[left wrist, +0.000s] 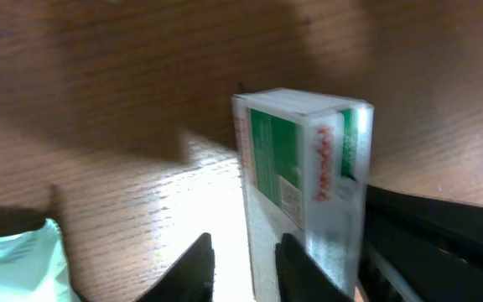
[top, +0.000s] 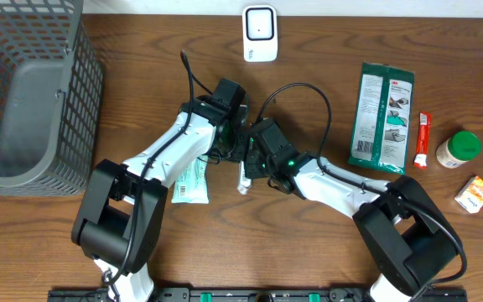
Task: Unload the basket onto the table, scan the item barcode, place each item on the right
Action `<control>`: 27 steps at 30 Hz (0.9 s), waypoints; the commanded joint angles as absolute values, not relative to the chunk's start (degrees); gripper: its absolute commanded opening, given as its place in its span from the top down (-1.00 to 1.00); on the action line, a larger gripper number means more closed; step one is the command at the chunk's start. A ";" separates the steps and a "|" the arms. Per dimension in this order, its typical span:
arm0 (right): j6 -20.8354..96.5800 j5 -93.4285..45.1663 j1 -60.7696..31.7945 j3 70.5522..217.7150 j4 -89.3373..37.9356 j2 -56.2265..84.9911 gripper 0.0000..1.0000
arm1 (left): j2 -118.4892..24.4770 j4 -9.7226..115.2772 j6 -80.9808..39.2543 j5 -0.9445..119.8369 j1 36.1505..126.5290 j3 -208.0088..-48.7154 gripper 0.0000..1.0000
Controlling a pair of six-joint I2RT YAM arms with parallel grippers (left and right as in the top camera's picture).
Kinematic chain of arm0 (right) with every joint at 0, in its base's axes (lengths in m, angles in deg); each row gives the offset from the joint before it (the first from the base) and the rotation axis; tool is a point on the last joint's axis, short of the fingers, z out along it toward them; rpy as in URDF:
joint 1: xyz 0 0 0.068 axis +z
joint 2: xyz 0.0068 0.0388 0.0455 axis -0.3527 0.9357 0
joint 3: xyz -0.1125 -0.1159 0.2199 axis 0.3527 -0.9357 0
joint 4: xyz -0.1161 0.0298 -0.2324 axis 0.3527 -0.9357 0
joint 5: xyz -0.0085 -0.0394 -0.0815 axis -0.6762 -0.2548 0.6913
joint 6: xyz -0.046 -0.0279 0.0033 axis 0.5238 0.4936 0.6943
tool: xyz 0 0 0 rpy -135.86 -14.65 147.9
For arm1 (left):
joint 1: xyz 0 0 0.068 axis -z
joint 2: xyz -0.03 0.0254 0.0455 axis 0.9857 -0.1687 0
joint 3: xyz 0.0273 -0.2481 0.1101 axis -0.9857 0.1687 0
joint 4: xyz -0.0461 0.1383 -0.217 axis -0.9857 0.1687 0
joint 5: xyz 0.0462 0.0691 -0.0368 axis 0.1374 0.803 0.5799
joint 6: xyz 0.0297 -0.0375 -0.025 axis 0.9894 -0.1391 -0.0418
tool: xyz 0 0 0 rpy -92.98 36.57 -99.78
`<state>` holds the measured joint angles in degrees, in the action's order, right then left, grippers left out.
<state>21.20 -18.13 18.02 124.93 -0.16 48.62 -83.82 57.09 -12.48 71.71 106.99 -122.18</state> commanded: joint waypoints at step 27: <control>24.63 -17.65 18.59 127.53 -2.83 45.23 0.80 | -83.78 56.50 -12.57 72.78 102.64 -124.17 -0.01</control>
